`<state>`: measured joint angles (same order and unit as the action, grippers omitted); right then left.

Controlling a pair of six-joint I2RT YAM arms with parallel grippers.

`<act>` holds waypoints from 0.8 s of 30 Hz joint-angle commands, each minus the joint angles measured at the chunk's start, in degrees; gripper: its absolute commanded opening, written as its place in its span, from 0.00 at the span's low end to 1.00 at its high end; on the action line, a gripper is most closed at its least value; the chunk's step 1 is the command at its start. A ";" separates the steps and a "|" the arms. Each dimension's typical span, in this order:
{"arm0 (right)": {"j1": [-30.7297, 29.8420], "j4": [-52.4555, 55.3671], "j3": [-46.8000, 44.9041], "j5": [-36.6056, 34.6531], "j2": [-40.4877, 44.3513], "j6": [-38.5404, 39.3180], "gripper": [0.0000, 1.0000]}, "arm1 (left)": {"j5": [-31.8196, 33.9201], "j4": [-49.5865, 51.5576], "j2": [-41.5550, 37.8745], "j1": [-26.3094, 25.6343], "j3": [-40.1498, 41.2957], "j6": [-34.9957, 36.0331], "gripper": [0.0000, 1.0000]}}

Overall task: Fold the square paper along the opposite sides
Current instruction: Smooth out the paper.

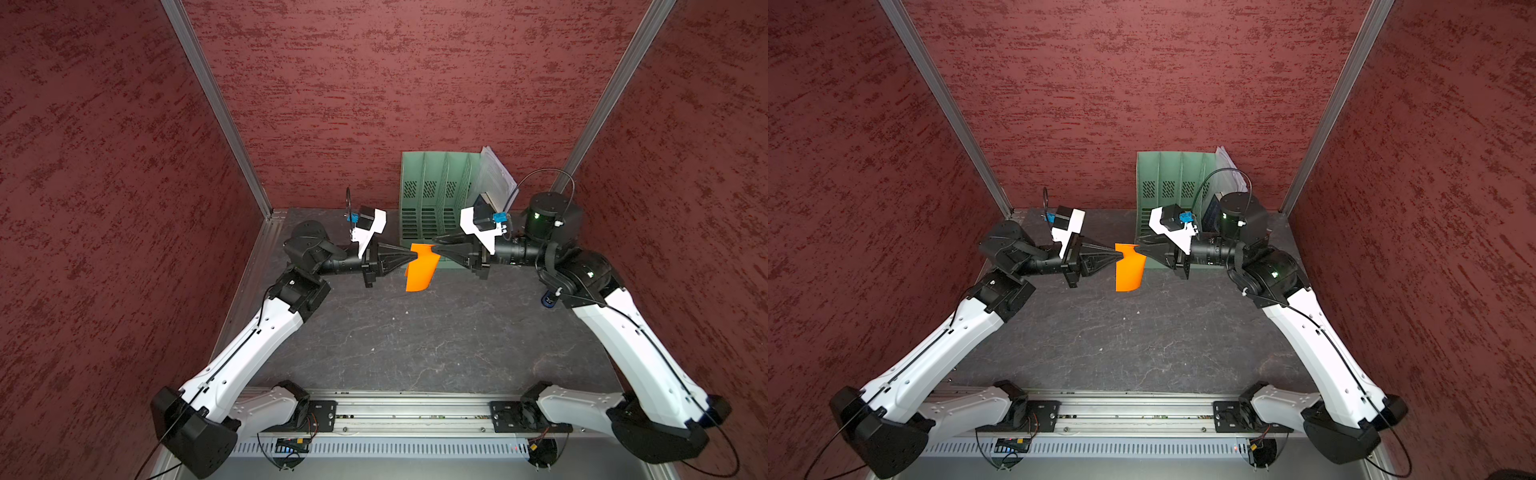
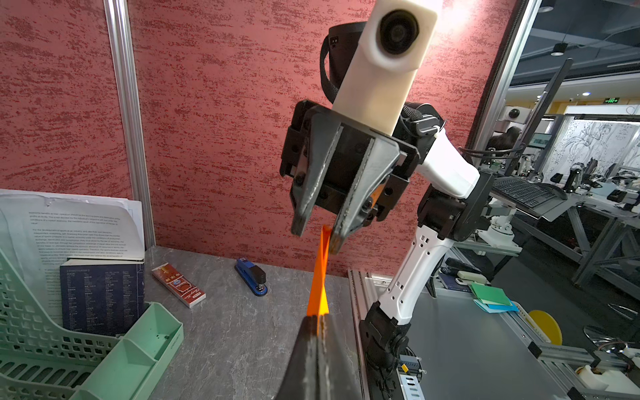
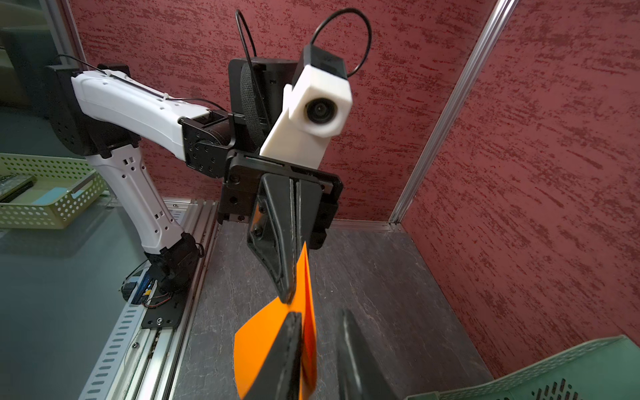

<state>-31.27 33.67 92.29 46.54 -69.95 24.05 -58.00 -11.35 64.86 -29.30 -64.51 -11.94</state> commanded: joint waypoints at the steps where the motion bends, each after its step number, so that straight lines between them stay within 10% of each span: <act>1: 0.34 -0.26 0.00 0.30 -0.12 0.04 0.17 | -0.23 0.04 -1.40 -0.13 -1.32 0.96 0.00; 12: 0.33 -0.79 -0.15 -0.09 0.09 -0.48 0.00 | 0.21 1.87 -2.09 -0.06 -1.37 2.11 0.00; 17: 0.33 -0.66 -1.54 -0.14 0.43 -0.61 0.48 | 0.85 1.23 -2.80 -0.06 -1.75 2.44 0.00; 24: 0.33 -0.24 -3.35 1.11 1.36 -0.30 0.45 | 0.50 0.04 -3.37 -0.06 -2.81 2.45 0.00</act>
<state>-31.22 33.78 89.06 46.74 -69.89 23.83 -57.56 -10.31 62.22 -29.30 -65.52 -10.20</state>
